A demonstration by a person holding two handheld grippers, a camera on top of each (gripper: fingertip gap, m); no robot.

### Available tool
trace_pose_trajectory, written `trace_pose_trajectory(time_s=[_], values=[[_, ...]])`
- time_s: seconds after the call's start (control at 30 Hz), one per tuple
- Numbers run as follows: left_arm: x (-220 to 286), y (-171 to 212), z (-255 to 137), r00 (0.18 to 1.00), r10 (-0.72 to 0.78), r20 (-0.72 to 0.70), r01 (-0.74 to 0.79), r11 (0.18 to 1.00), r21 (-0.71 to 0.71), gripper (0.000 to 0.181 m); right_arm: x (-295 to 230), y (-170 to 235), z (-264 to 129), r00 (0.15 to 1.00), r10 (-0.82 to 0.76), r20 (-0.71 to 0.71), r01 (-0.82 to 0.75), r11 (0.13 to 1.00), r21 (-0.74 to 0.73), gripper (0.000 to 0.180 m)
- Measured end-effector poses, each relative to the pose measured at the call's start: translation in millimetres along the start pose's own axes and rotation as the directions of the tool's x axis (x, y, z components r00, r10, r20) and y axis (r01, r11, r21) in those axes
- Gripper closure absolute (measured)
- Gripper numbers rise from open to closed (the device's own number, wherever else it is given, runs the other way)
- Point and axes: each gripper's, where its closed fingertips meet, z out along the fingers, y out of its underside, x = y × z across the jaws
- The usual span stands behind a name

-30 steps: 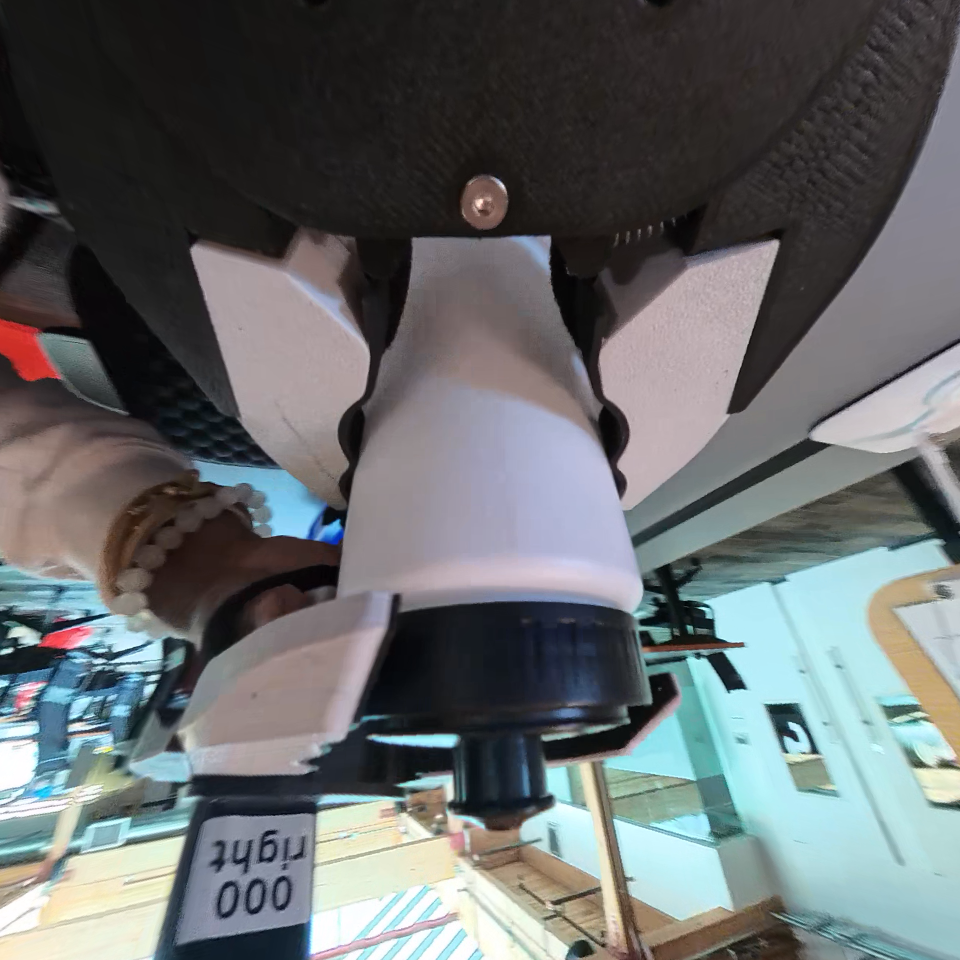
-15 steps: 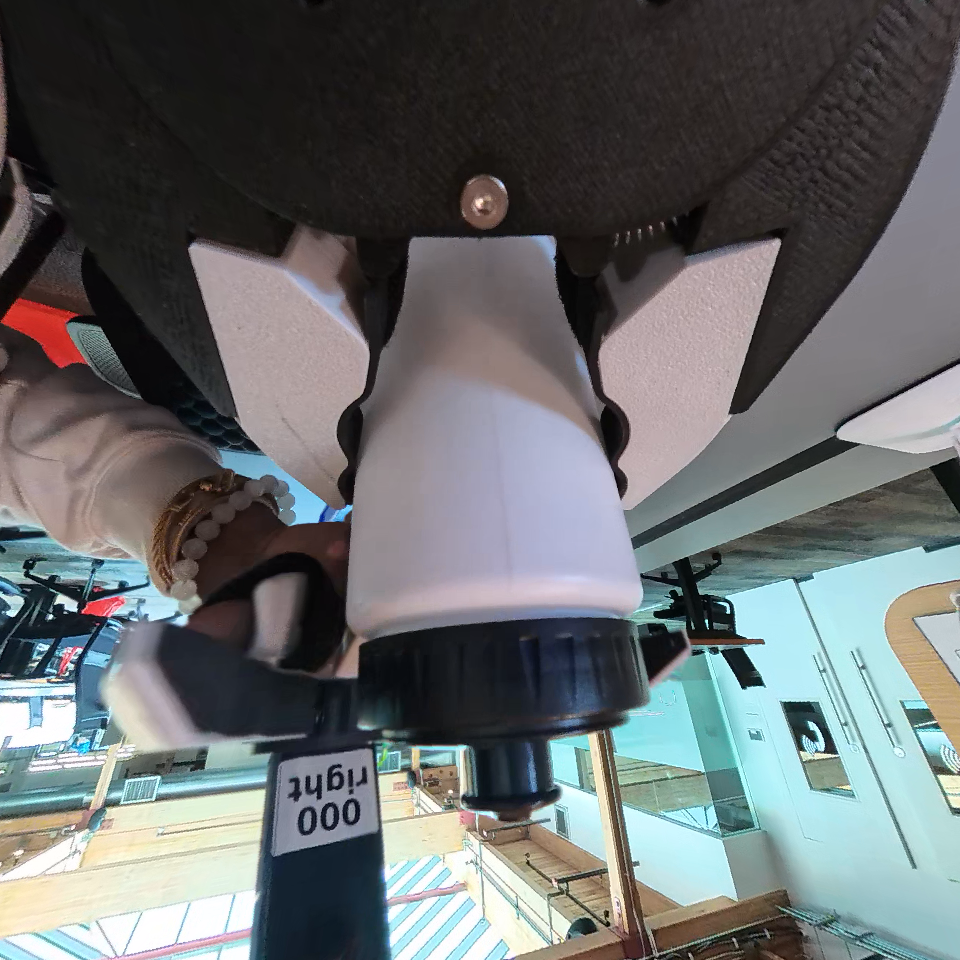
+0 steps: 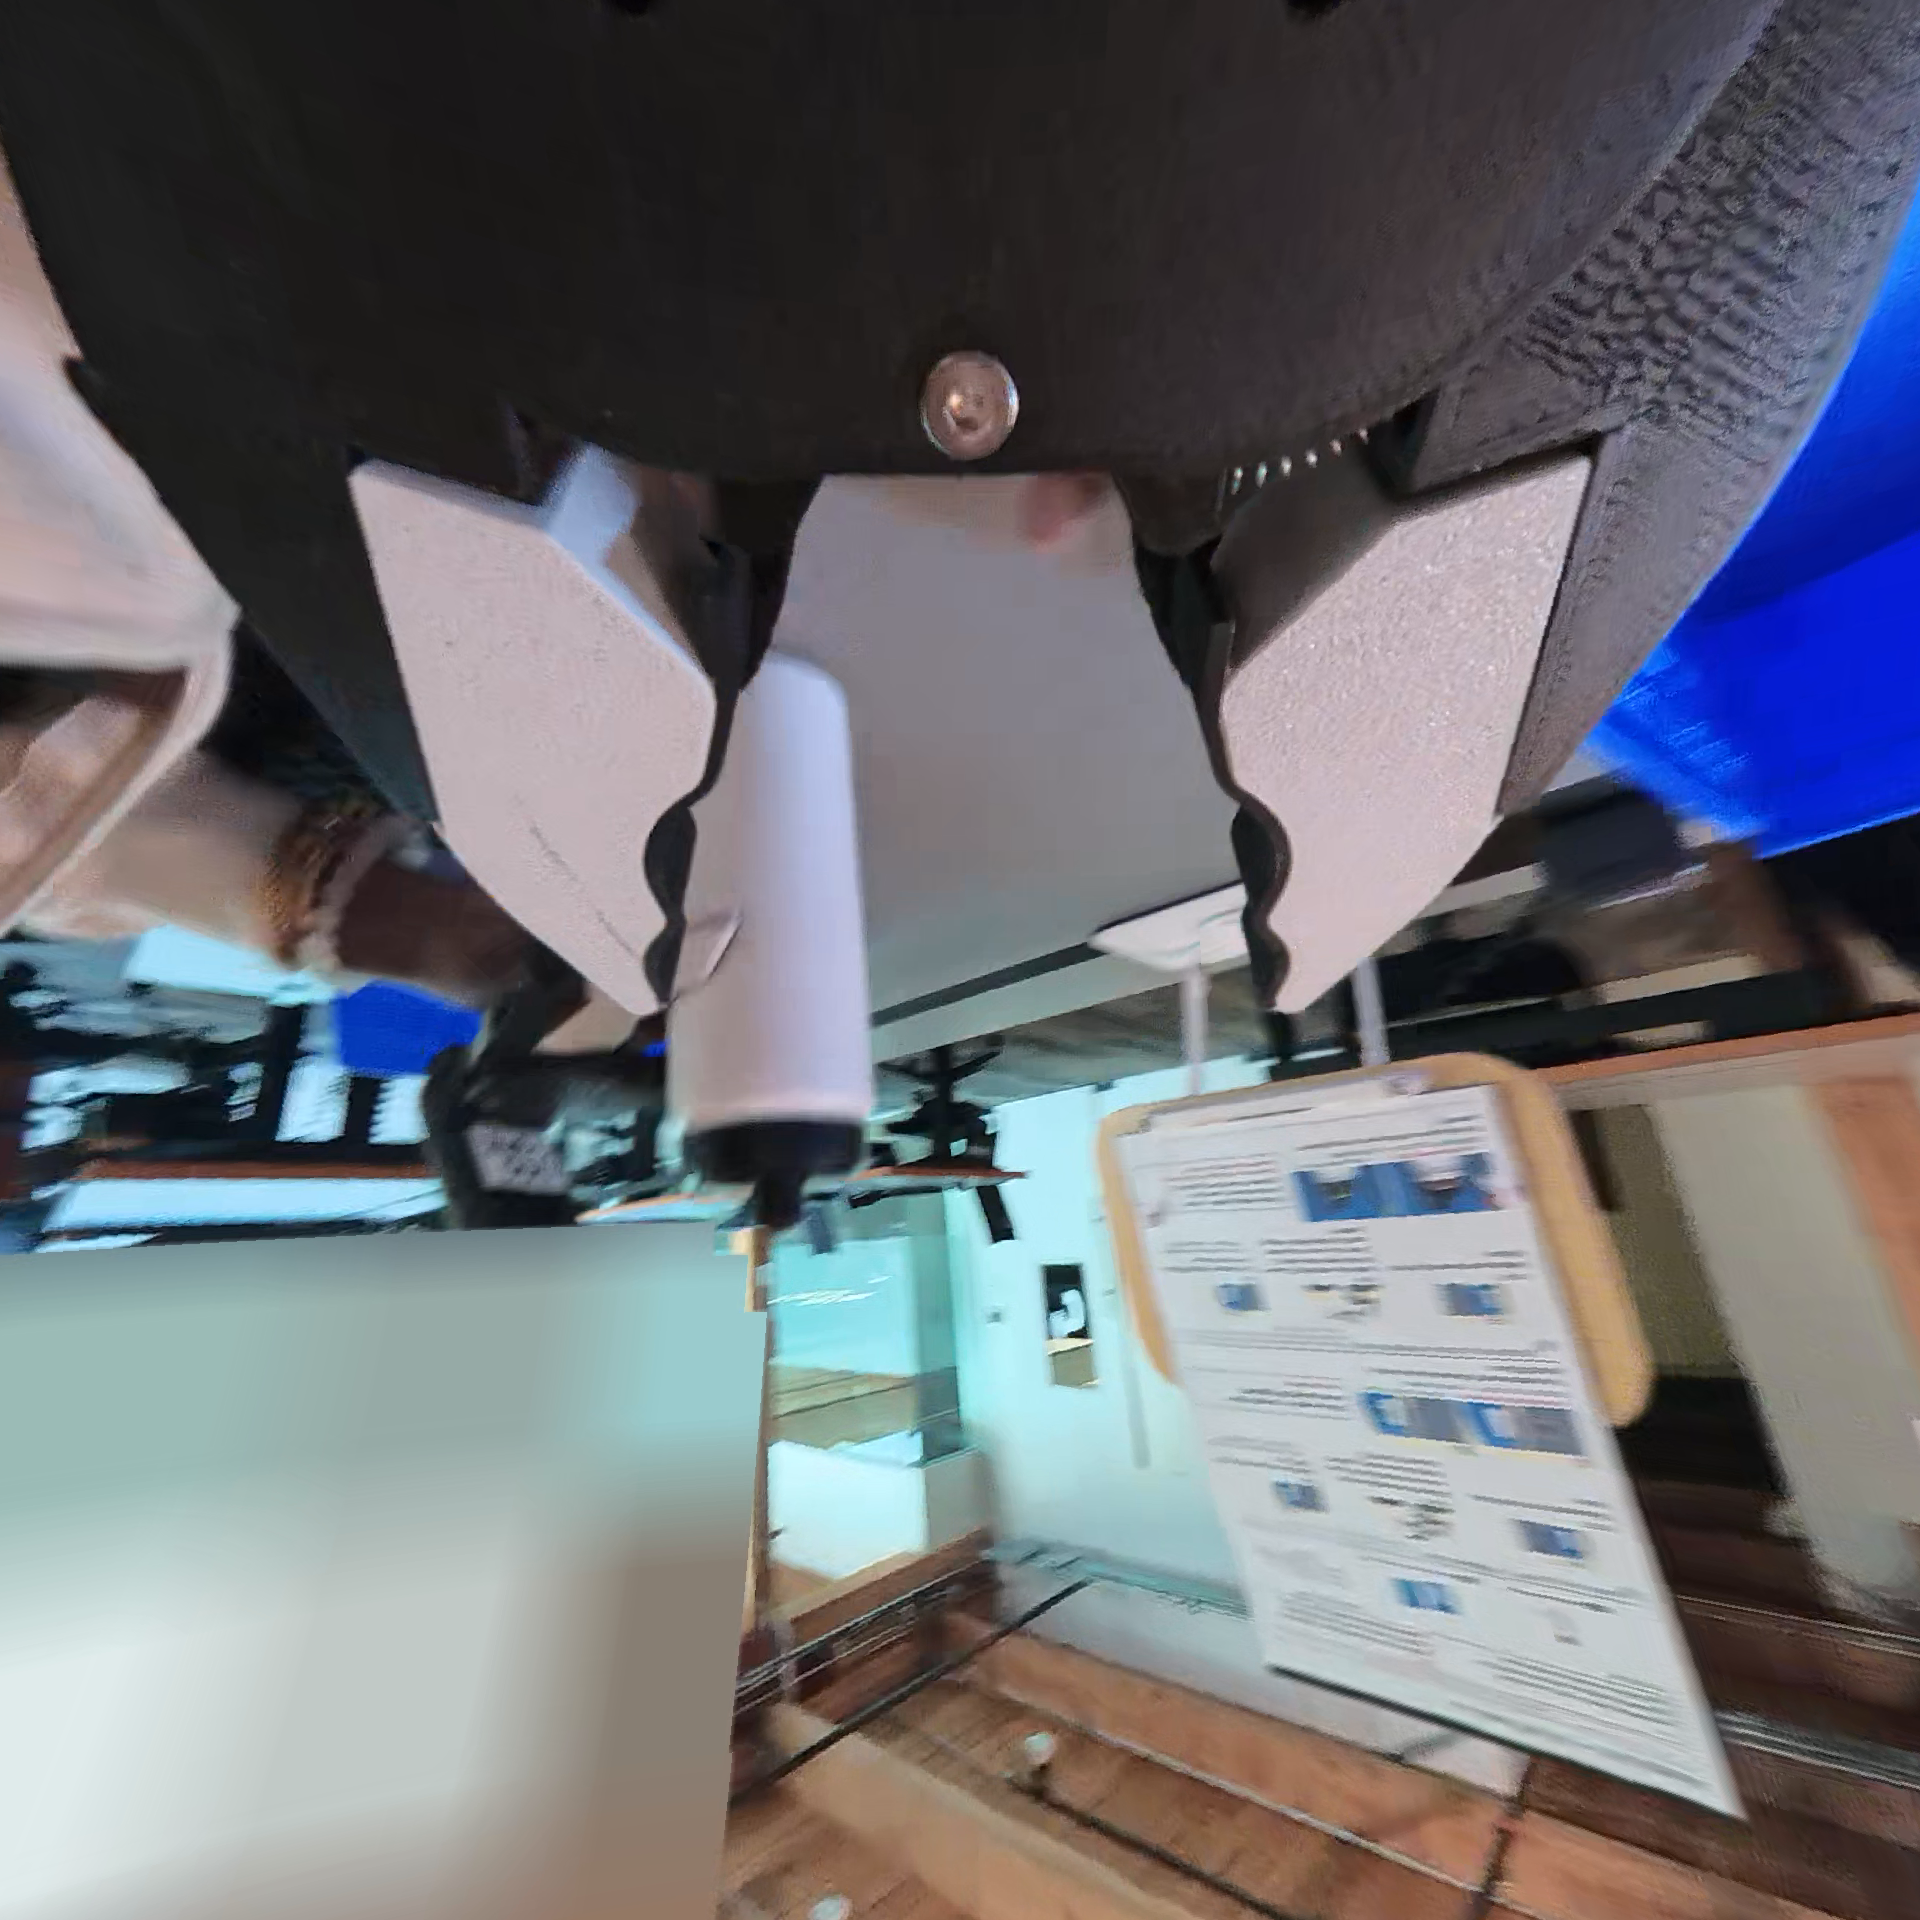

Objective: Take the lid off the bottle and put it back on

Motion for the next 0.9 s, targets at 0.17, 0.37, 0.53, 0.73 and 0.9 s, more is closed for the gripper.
trace_pose_trajectory(time_s=[0.17,0.37,0.53,0.73,0.9], values=[[-6,18,-38,0.998,0.067,0.023,-0.064,0.991,-0.116,0.090,29,-69,-50,0.980,0.017,-0.198,0.000,0.996,0.084,0.093],[22,39,-24,0.995,0.024,-0.096,-0.040,0.985,-0.170,0.097,132,-103,-196,0.751,0.012,-0.660,-0.153,0.976,-0.157,0.093],[53,53,-15,0.976,0.022,-0.217,-0.073,0.970,-0.231,0.099,198,12,-254,0.618,0.139,-0.774,-0.585,0.739,-0.335,0.093],[58,63,-14,0.962,0.104,-0.251,-0.176,0.942,-0.286,0.100,212,113,-269,0.542,0.305,-0.783,-0.820,0.397,-0.413,0.093],[53,64,-12,0.973,0.054,-0.226,-0.122,0.947,-0.297,0.100,217,144,-277,0.482,0.319,-0.816,-0.872,0.265,-0.412,0.093]])
